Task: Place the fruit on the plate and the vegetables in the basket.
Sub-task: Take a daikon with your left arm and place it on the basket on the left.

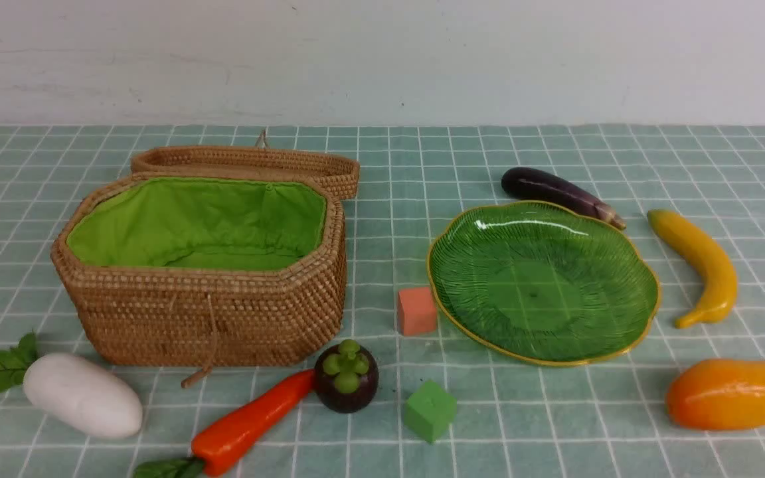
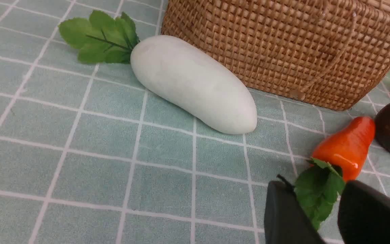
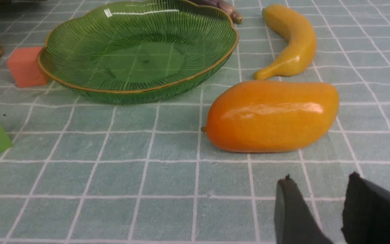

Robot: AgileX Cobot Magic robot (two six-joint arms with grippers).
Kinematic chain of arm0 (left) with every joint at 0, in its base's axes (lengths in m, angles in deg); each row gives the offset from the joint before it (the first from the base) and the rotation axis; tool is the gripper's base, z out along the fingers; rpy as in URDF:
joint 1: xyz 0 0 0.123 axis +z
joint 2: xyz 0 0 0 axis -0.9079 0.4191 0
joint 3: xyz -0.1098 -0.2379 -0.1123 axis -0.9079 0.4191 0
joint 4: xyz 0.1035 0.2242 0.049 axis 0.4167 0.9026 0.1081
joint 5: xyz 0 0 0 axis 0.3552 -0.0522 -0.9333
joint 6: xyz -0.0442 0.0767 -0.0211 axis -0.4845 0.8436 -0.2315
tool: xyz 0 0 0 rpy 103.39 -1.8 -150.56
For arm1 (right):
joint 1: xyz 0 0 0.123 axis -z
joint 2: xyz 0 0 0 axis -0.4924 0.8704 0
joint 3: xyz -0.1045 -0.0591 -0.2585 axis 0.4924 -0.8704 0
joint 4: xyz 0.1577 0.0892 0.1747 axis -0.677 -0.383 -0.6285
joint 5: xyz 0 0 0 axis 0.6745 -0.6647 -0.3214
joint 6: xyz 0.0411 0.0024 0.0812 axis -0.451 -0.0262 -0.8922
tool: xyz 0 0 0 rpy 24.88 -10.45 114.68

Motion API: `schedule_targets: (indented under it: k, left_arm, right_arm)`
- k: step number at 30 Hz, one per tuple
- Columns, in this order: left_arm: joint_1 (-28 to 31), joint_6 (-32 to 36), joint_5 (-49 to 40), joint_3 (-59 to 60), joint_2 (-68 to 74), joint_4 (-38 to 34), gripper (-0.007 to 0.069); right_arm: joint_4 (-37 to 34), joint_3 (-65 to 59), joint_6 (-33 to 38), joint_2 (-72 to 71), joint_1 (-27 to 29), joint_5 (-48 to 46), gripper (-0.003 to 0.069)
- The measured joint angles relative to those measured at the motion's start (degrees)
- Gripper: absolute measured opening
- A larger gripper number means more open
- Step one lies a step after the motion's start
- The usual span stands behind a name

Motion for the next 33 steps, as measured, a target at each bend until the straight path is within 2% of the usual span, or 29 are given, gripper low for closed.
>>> schedule_targets:
  k: [22, 25, 29, 30, 33]
  left_arm:
    - [0.00, 0.00, 0.99, 0.00, 0.00, 0.65, 0.0238]
    - [0.00, -1.49, 4.02, 0.00, 0.00, -1.81, 0.0238]
    - [0.00, -8.89, 11.13, 0.00, 0.00, -15.16, 0.0238]
    - [0.00, -9.21, 11.42, 0.00, 0.00, -15.79, 0.0238]
    - [0.00, -12.43, 17.49, 0.00, 0.00, -24.16, 0.0237]
  right_arm:
    - [0.00, 0.00, 0.00, 0.00, 0.00, 0.00, 0.0241]
    - [0.00, 0.00, 0.00, 0.00, 0.00, 0.00, 0.0241]
    - [0.00, 0.00, 0.00, 0.00, 0.00, 0.00, 0.0241]
    - [0.00, 0.00, 0.00, 0.00, 0.00, 0.00, 0.0241]
    - [0.00, 0.00, 0.00, 0.00, 0.00, 0.00, 0.0241]
